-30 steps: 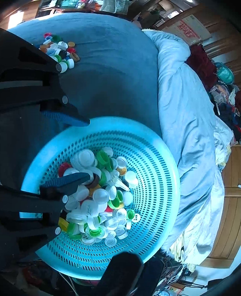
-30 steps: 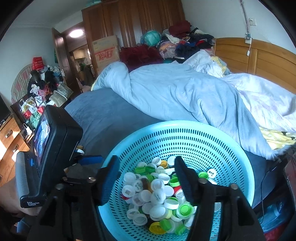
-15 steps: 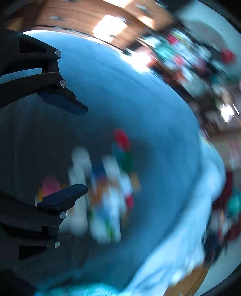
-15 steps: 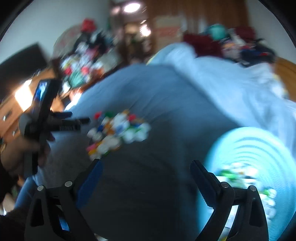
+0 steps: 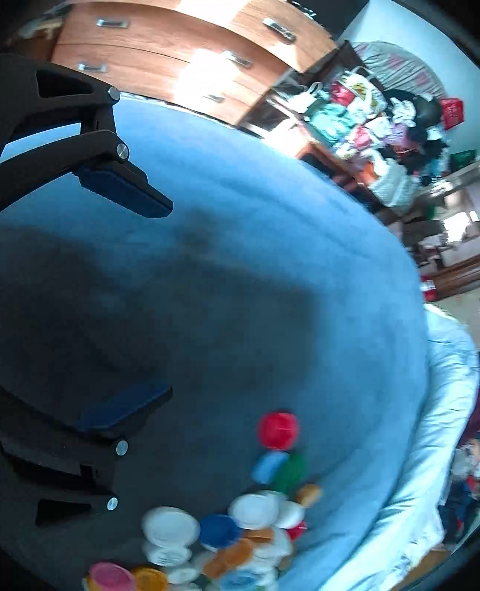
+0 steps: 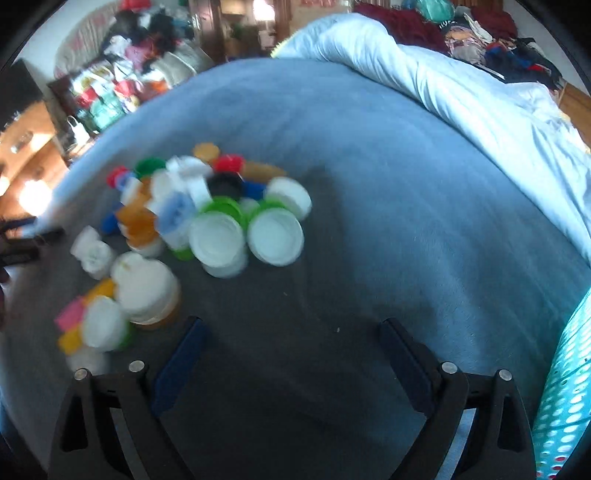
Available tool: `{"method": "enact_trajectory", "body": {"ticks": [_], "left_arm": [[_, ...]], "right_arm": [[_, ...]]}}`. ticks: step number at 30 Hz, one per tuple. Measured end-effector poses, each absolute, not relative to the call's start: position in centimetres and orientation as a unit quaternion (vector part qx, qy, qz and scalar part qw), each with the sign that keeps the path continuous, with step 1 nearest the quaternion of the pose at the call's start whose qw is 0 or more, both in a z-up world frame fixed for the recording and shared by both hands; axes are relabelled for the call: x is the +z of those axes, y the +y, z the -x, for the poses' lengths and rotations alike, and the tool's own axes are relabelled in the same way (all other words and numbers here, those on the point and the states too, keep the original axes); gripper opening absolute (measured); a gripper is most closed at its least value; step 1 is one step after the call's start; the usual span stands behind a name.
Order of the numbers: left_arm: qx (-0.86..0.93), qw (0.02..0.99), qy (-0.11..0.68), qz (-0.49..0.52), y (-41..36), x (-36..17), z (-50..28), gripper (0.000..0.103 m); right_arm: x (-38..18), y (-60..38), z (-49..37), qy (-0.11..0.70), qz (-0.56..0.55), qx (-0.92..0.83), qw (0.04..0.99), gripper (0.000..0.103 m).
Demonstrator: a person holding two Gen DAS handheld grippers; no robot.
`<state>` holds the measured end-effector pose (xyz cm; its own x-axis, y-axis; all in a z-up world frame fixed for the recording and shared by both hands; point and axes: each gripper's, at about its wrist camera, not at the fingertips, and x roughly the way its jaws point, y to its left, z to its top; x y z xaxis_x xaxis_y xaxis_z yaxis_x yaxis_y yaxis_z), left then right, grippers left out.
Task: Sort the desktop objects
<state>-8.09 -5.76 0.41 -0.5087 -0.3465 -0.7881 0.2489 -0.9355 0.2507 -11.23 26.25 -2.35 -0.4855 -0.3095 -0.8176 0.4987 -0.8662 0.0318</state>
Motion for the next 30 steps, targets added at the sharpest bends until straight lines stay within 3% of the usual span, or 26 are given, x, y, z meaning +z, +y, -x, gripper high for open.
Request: {"method": "enact_trajectory", "body": {"ticks": [1, 4, 11, 15, 30], "left_arm": [[-0.872, 0.171, -0.051, -0.457, -6.2, 0.5, 8.3, 0.088], [-0.861, 0.216, -0.1, -0.45, -6.6, -1.7, 9.0, 0.102], [-0.87, 0.178, -0.017, -0.459, -8.9, -2.4, 8.6, 0.102], [-0.869, 0.131, 0.086, -0.469, -11.1, -2.4, 8.8, 0.102], [-0.869, 0.14, 0.068, -0.469, -10.7, -2.4, 8.8, 0.102]], "right_arm": [[-2.5, 26.4, 11.2, 0.104, -0.448, -0.856, 0.236, 0.103], [-2.4, 26.8, 11.3, 0.097, -0.449, -0.855, 0.24, 0.103], [-2.5, 26.5, 11.3, 0.095, -0.452, -0.853, 0.242, 0.103], [-2.6, 26.5, 11.4, 0.095, -0.452, -0.853, 0.242, 0.103], [-2.6, 26.5, 11.4, 0.095, -0.452, -0.853, 0.242, 0.103]]}}
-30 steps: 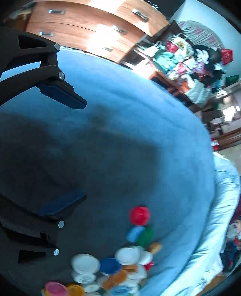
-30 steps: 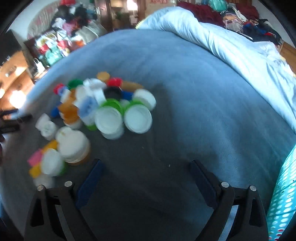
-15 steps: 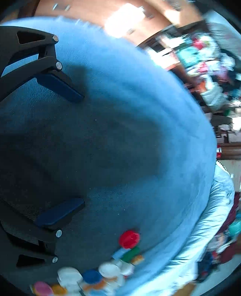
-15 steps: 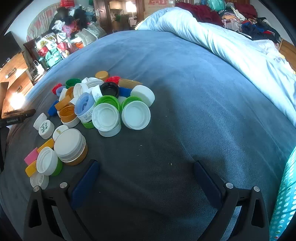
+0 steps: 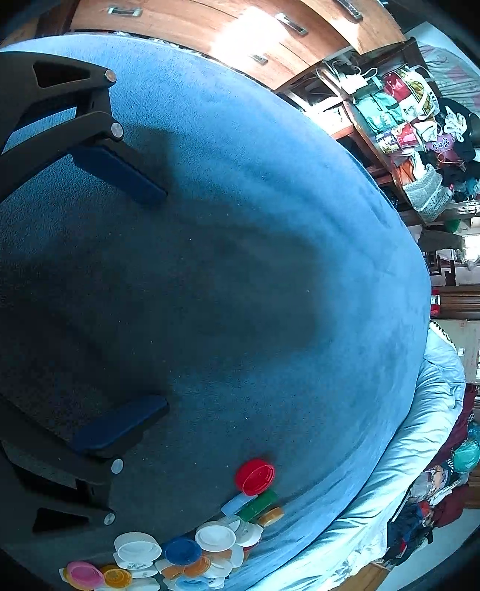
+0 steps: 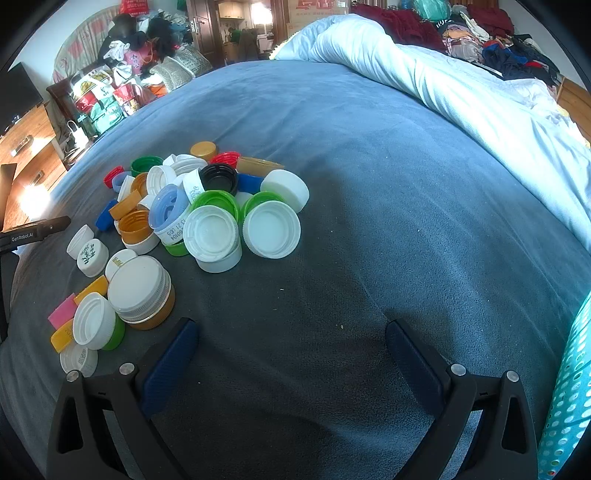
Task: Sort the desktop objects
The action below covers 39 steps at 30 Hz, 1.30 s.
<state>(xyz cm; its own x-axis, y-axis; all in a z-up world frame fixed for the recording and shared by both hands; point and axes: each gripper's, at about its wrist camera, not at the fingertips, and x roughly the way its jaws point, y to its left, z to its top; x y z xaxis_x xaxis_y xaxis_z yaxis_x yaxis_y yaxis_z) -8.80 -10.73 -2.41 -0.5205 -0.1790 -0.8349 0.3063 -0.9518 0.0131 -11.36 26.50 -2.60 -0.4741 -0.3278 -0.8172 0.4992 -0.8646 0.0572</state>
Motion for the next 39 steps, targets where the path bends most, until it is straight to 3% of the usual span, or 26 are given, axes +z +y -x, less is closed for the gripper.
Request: {"method": "enact_trajectory", "body": {"ticks": [34, 39], "left_arm": [[-0.869, 0.138, 0.069, -0.47, -10.6, -2.4, 9.5, 0.102], [-0.869, 0.138, 0.068, -0.47, -10.6, -2.4, 9.5, 0.102]], "right_arm": [[-2.6, 26.5, 11.2, 0.09, -0.454, -0.851, 0.247, 0.103], [-2.8, 30.8, 11.7, -0.071, -0.437, -0.827, 0.347, 0.103]]}}
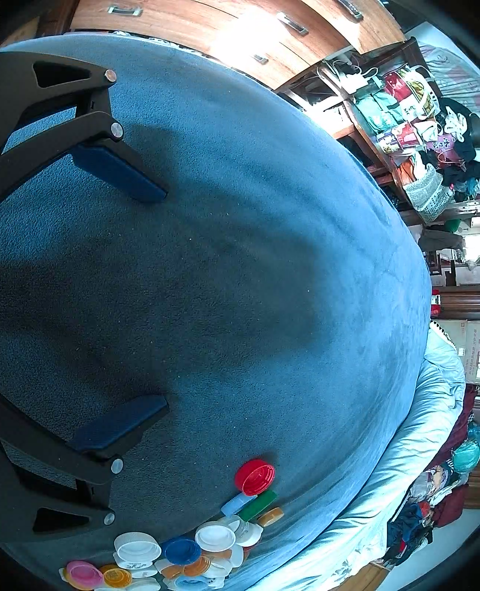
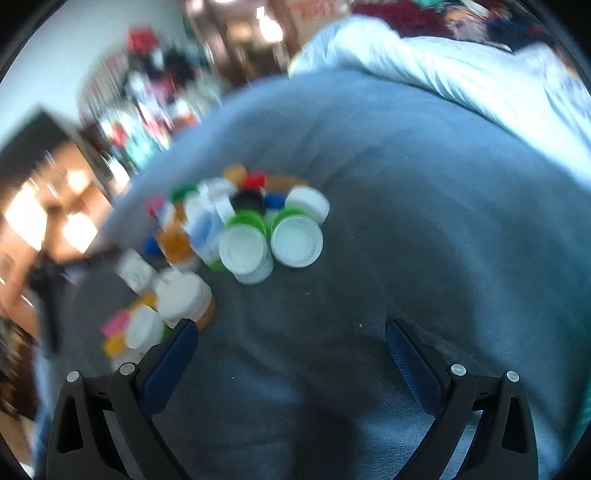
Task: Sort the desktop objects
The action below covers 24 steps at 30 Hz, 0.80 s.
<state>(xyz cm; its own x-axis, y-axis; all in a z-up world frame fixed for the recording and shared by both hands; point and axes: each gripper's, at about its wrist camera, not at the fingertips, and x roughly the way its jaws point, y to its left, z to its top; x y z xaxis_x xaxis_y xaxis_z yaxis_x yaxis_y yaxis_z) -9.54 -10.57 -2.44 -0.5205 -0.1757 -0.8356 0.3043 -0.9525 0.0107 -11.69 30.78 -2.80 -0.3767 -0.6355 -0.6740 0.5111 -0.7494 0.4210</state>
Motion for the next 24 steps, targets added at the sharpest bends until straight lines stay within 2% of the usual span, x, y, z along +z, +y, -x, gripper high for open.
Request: {"method": "enact_trajectory", "body": {"ticks": [4, 8, 24], "left_arm": [[-0.869, 0.138, 0.068, -0.47, -10.6, -2.4, 9.6, 0.102], [-0.869, 0.138, 0.068, -0.47, -10.6, -2.4, 9.6, 0.102], [-0.869, 0.137, 0.067, -0.47, -10.7, -2.3, 9.7, 0.102]], "right_arm": [[-3.6, 34.5, 12.7, -0.213, -0.414, -0.789, 0.401, 0.103], [-4.0, 36.9, 12.3, -0.298, -0.368, -0.761, 0.444, 0.103], [-4.0, 36.8, 11.9, -0.301, -0.367, -0.76, 0.444, 0.103]]}}
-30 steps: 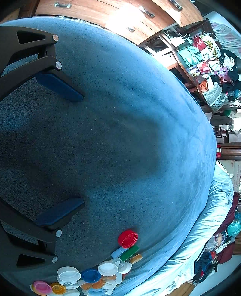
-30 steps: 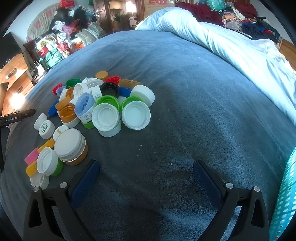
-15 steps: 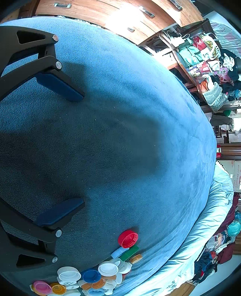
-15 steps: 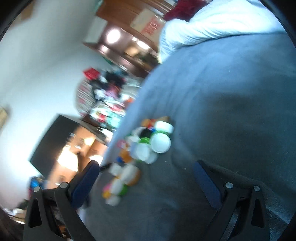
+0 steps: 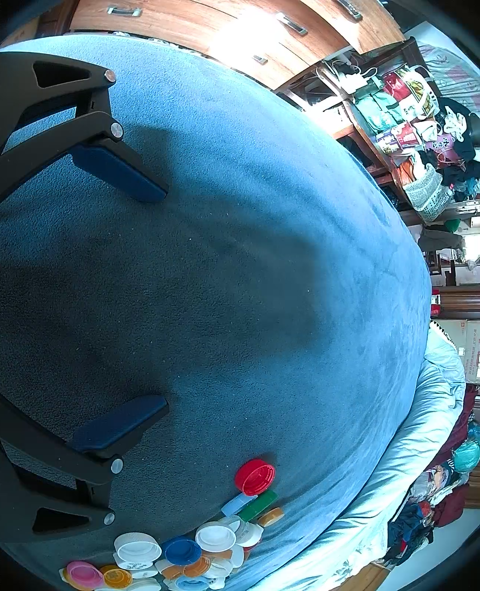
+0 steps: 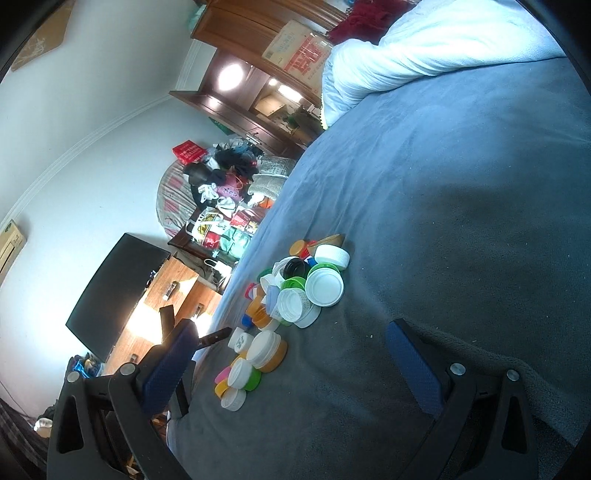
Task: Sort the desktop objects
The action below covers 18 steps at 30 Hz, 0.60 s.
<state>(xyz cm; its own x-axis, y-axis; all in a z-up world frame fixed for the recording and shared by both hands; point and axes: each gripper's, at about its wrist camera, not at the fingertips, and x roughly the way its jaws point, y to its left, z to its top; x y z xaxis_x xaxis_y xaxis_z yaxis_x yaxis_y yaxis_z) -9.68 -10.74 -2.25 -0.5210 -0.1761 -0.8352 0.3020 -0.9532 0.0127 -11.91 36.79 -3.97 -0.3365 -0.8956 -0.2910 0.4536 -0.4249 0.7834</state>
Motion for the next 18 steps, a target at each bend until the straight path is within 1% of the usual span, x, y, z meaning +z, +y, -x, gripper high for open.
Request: {"method": "enact_trajectory", "body": {"ticks": [6, 9, 11, 13, 14, 16, 18], "left_arm": [[-0.868, 0.137, 0.062, -0.473, -10.8, -2.3, 9.8, 0.102], [-0.867, 0.128, 0.064, -0.478, -11.2, -2.2, 10.4, 0.102], [-0.866, 0.114, 0.069, -0.482, -10.8, -1.7, 10.5, 0.101], [-0.888, 0.02, 0.065, -0.455, -8.6, -0.2, 9.6, 0.101], [-0.896, -0.023, 0.045, -0.442, -7.1, 0.6, 9.1, 0.101], [-0.905, -0.101, -0.024, -0.412, -3.3, 1.7, 7.7, 0.101], [-0.9, -0.159, -0.068, -0.4, -0.8, 1.9, 6.8, 0.101]], "right_arm": [[-3.8, 36.5, 12.2, -0.29, -0.379, -0.763, 0.436, 0.103], [-3.7, 34.5, 12.6, -0.227, -0.415, -0.781, 0.407, 0.103], [-3.2, 32.2, 12.6, -0.144, -0.439, -0.804, 0.375, 0.103], [-2.7, 30.2, 11.9, -0.067, -0.445, -0.822, 0.349, 0.103], [-2.6, 29.4, 11.7, -0.039, -0.449, -0.826, 0.339, 0.103], [-2.5, 28.1, 11.4, 0.011, -0.454, -0.832, 0.32, 0.103], [-2.8, 26.4, 10.8, 0.084, -0.453, -0.839, 0.29, 0.103]]}}
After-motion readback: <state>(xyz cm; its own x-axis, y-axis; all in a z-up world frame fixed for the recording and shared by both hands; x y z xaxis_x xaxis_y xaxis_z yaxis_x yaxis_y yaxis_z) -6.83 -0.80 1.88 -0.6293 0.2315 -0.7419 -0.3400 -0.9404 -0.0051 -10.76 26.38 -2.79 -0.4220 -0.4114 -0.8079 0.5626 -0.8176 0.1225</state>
